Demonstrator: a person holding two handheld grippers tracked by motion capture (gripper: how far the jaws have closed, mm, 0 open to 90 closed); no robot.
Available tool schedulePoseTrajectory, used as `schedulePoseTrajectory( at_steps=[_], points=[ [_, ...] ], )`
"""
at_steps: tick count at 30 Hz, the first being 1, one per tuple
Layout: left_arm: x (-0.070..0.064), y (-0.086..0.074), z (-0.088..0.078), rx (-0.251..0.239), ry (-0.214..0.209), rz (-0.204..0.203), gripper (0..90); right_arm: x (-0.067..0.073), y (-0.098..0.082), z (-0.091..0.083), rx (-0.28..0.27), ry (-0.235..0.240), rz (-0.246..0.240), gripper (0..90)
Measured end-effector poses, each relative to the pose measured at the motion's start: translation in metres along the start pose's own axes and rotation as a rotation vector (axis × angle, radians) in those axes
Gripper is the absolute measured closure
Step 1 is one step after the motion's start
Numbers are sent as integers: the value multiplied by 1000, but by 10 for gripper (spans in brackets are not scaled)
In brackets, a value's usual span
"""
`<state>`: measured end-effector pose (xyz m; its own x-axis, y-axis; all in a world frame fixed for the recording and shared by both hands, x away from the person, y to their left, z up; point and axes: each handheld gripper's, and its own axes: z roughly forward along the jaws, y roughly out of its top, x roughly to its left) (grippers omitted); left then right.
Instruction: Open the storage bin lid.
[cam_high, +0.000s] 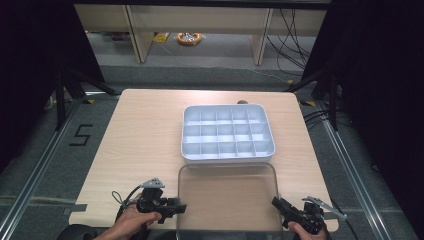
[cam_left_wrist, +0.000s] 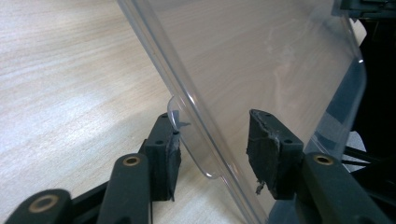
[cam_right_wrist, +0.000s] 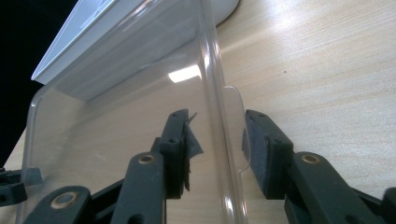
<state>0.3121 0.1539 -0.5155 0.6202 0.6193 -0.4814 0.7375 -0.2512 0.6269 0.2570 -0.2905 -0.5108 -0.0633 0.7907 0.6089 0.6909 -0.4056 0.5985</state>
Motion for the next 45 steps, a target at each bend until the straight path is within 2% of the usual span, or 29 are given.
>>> schedulePoseTrajectory(
  at_steps=[3, 5, 6, 8, 11, 12, 13, 14, 17, 18, 19, 20, 21, 22, 23, 24, 27, 28, 30, 31, 32, 33, 35, 39, 40, 41, 42, 44, 45],
  points=[
    [1, 0, 0, 3, 2, 5, 532, -1, 0, 1, 14, 8, -2, 611],
    [0, 0, 0, 5, 6, 8, 530, 2, 0, 0, 31, -9, 33, 607],
    [1, 0, 0, 8, 10, 17, 529, 0, 0, 1, 28, 12, 24, 605],
    [0, 0, 0, 5, 26, 30, 533, -5, 0, 2, 10, -17, -42, 598],
    [0, 0, 0, 8, 29, 37, 541, -4, 1, 2, 22, -42, -40, 594],
    [0, 0, 0, 5, 30, 33, 543, -2, 0, 4, 19, -36, 13, 590],
    [0, 0, 0, 5, 32, 35, 547, -2, 0, 4, 31, -51, 6, 586],
    [0, 0, 0, 4, 37, 36, 551, -1, 0, 4, 37, -42, 28, 584],
    [-1, 0, 0, 3, 60, 39, 558, -3, 1, 4, 35, -44, 5, 577],
    [0, 1, 1, 4, 38, 39, 564, -2, 1, 4, 39, -53, 36, 575],
    [0, 1, 1, 5, 39, 42, 564, -3, 1, 6, 44, -61, 22, 575],
    [0, 1, 1, 6, 41, 45, 570, -5, 1, 7, 35, -32, 19, 571],
    [0, 1, 1, 1, 49, 42, 569, 0, 2, 5, 45, -71, 36, 569],
    [0, 1, 1, 3, 43, 40, 569, 0, 2, 5, 45, -71, 36, 569],
    [0, 1, 0, -3, 36, 38, 559, -4, 3, 7, 16, -78, -25, 578],
    [0, 2, 0, -13, 36, 31, 560, -3, 3, 7, -2, -57, -16, 569],
    [1, 3, -1, -15, 38, 36, 550, -3, 5, 4, -1, -89, -35, 558],
    [1, 3, -1, -18, 48, 33, 545, -3, 5, 3, -11, -62, -23, 556],
    [1, 4, -2, -28, 52, 29, 534, -3, 5, 2, -6, -60, -5, 551],
    [2, 4, -3, -31, 31, 29, 532, -2, 5, 2, -6, -69, -5, 550],
    [3, 5, -4, -37, 36, 32, 530, -3, 5, 2, -10, -69, -23, 548],
    [2, 6, -5, -46, 39, 27, 523, -1, 5, 1, -15, -60, -10, 546],
    [4, 8, -8, -62, 47, 32, 495, -2, 6, 2, -40, -48, -43, 532],
    [5, 9, -11, -61, 37, 37, 475, -2, 7, -1, -39, -40, -51, 521],
    [4, 9, -11, -69, 41, 39, 464, 0, 7, -2, -39, -52, -35, 515],
    [3, 8, -12, -71, 43, 42, 451, 0, 7, -2, -41, -44, -61, 505],
    [2, 8, -12, -71, 41, 48, 438, -2, 8, -2, -56, -59, -120, 490],
    [1, 9, -13, -76, 40, 51, 425, 3, 8, -2, -61, -63, -109, 464],
    [0, 9, -14, -83, 37, 53, 421, 5, 8, -4, -62, -64, -126, 453]
  ],
)
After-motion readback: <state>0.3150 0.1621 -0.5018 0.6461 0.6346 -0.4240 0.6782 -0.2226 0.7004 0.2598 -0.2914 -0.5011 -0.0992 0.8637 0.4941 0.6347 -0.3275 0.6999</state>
